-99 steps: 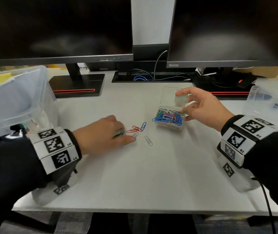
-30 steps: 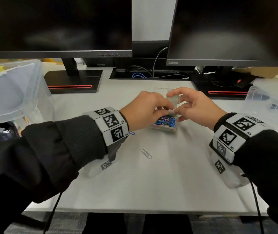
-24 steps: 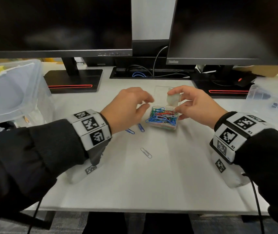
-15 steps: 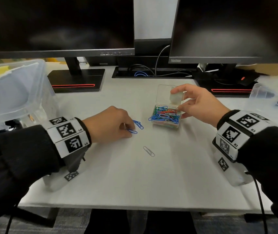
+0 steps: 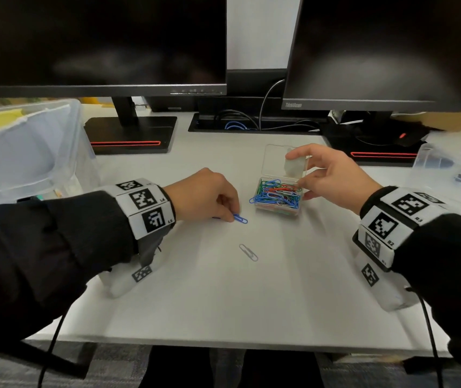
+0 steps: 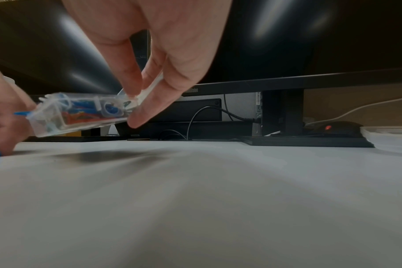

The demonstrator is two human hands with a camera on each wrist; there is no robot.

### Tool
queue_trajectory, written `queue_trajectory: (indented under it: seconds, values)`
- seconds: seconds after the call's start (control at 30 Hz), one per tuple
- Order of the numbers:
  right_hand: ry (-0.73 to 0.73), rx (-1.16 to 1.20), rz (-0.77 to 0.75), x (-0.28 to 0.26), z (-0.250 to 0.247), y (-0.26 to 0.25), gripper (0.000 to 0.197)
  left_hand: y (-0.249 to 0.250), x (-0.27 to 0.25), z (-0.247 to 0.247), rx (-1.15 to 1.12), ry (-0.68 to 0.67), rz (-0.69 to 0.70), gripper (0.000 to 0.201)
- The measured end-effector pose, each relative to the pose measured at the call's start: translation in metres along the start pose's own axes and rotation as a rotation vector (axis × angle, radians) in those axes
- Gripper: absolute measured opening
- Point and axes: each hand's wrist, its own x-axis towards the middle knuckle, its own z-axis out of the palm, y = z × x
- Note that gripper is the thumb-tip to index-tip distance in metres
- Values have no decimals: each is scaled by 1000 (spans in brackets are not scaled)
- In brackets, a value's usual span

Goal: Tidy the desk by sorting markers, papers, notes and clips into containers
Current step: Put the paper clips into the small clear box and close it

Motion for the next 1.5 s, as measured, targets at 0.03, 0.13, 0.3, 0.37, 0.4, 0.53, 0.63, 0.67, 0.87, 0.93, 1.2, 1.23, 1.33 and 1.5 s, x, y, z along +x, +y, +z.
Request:
queue_trajectory:
  seconds: [0.03, 0.13, 0.3, 0.37, 0.4, 0.53, 0.63, 0.67, 0.87, 0.93, 1.2, 1.23, 1.33, 1.5]
  values:
    - [-3, -2, 1, 0, 0, 0, 43, 0, 0, 0, -2, -8, 2, 16]
    - [-18, 0, 2, 0, 0, 0, 42, 2, -1, 0, 52, -47, 28, 14]
    - [-18, 7, 11, -1, 0, 0, 42, 4, -1, 1, 120, -74, 73, 13]
    - [-15, 3, 8, 0, 0, 0, 42, 4, 0, -1, 113, -22, 82, 14]
    - [-14, 4, 6, 0, 0, 0, 42, 4, 0, -2, 100, 22, 90, 15]
    - [-16, 10, -5, 1, 0, 1, 42, 11, 1, -7, 23, 275, 200, 16]
    - [-27, 13, -9, 2, 1, 1, 43, 25, 7, -6, -23, 363, 295, 14]
    - [-29, 16, -11, 2, 1, 2, 43, 31, 11, -5, -27, 372, 313, 15]
    - [-29, 33, -23, 0, 0, 2, 42, 35, 25, 1, 59, 315, 280, 22]
    - [-25, 31, -22, 1, -1, 2, 42, 30, 16, -1, 53, 349, 284, 21]
    - [16, 17, -13, 2, -1, 3, 42, 3, -21, 1, 166, 42, -80, 29]
    - [16, 13, -13, 2, -1, 3, 42, 1, -22, 3, 134, 19, -98, 24]
    - [16, 13, -14, 2, -1, 3, 42, -1, -20, 3, 50, 9, -102, 11]
    - [14, 15, -11, 2, -1, 3, 43, 2, -21, 6, 58, -77, -88, 9]
